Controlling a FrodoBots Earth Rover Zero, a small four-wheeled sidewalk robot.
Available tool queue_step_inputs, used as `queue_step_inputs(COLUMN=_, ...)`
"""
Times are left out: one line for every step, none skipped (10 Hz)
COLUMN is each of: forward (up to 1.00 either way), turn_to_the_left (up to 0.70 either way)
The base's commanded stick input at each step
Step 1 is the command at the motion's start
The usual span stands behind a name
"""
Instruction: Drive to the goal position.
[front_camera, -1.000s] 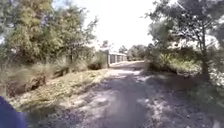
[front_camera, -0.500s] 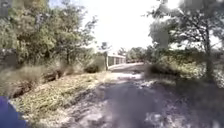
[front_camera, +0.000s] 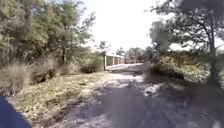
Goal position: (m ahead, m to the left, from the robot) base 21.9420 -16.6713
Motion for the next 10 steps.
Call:
queue_step_inputs(forward=0.7, turn_to_the_left=0.35)
queue_step_inputs(forward=0.7, turn_to_the_left=0.31)
queue_step_inputs(forward=0.7, turn_to_the_left=0.1)
queue_step_inputs(forward=0.7, turn_to_the_left=0.0)
queue_step_inputs(forward=0.7, turn_to_the_left=0.0)
queue_step_inputs(forward=0.7, turn_to_the_left=0.0)
queue_step_inputs(forward=0.7, turn_to_the_left=0.0)
queue_step_inputs(forward=0.7, turn_to_the_left=0.0)
queue_step_inputs(forward=0.7, turn_to_the_left=0.0)
queue_step_inputs(forward=0.7, turn_to_the_left=0.0)
